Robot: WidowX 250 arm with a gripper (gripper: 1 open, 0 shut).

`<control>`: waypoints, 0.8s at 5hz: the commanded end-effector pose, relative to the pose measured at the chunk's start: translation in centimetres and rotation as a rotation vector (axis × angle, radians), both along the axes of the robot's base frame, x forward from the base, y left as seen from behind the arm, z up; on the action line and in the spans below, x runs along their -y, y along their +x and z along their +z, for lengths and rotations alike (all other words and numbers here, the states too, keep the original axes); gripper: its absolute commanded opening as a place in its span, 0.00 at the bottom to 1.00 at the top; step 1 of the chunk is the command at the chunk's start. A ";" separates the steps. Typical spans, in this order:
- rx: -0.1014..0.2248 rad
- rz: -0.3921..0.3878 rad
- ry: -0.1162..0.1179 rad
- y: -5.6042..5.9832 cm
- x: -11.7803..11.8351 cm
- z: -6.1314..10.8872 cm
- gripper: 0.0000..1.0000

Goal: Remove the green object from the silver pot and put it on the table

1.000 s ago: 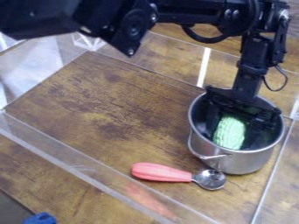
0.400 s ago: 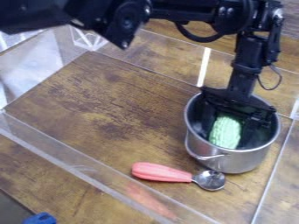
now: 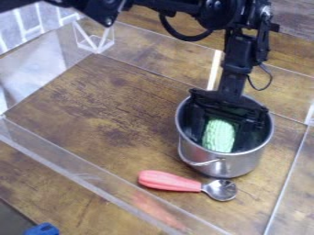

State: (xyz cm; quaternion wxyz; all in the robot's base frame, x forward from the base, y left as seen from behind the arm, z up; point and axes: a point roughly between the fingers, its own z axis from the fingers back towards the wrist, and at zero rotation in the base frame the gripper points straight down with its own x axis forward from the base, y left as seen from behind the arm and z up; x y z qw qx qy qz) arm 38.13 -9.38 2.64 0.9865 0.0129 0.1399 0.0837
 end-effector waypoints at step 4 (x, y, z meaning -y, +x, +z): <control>0.045 -0.073 -0.007 0.5 -3.7 2.2 0.00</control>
